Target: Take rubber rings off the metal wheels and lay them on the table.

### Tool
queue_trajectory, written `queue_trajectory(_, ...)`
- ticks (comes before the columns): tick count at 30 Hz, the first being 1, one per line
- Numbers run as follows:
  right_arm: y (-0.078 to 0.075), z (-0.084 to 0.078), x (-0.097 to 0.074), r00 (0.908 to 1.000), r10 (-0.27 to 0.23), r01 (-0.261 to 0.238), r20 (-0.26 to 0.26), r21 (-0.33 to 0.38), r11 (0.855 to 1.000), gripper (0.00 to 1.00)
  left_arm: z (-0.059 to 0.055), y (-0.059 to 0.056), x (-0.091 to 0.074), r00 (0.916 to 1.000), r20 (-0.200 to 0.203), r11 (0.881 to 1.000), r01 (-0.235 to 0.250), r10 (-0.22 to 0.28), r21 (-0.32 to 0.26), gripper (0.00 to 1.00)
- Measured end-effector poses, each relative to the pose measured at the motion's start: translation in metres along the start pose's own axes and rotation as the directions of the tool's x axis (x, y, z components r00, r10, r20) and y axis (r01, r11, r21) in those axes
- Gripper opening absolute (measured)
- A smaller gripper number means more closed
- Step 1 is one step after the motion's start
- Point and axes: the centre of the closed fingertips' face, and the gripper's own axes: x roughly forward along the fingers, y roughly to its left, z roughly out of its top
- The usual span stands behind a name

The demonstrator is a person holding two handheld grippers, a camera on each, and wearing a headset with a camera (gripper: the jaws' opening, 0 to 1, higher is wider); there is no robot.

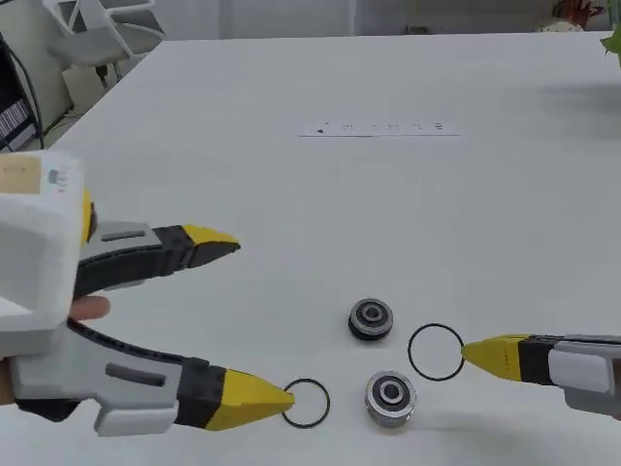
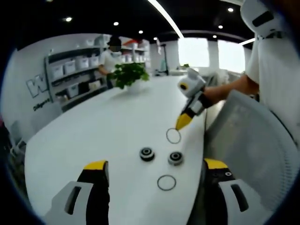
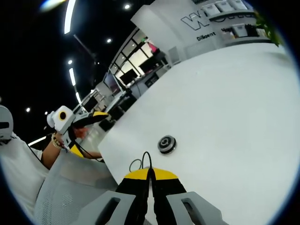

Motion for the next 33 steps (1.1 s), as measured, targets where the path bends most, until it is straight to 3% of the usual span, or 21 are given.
queue_trajectory(4,0.007,0.006,0.004,0.9998,0.014,-0.014,-0.011,-0.027,1.0,0.0,-0.008,0.005,-0.011,0.9992,-0.006,0.999,-0.041,0.041,-0.016,0.85)
queue_trajectory(10,0.018,0.012,0.013,0.9986,0.039,-0.041,-0.038,-0.068,0.997,0.0,-0.021,0.003,-0.022,0.9979,-0.024,0.997,-0.06,0.059,-0.042,0.86)
queue_trajectory(19,0.031,0.012,0.03,0.9931,0.077,-0.087,-0.088,-0.107,0.99,0.0,-0.023,0.003,-0.032,0.9968,-0.031,0.996,-0.076,0.074,-0.051,0.85)
queue_trajectory(27,0.042,0.007,0.048,0.9819,0.105,-0.129,-0.157,-0.15,0.98,0.0,-0.026,0.003,-0.034,0.9963,-0.031,0.995,-0.082,0.08,-0.064,0.85)
queue_trajectory(33,0.045,-0.003,0.063,0.9669,0.106,-0.15,-0.232,-0.182,0.972,0.0,-0.029,0.002,-0.032,0.9967,-0.032,0.994,-0.077,0.075,-0.076,0.85)
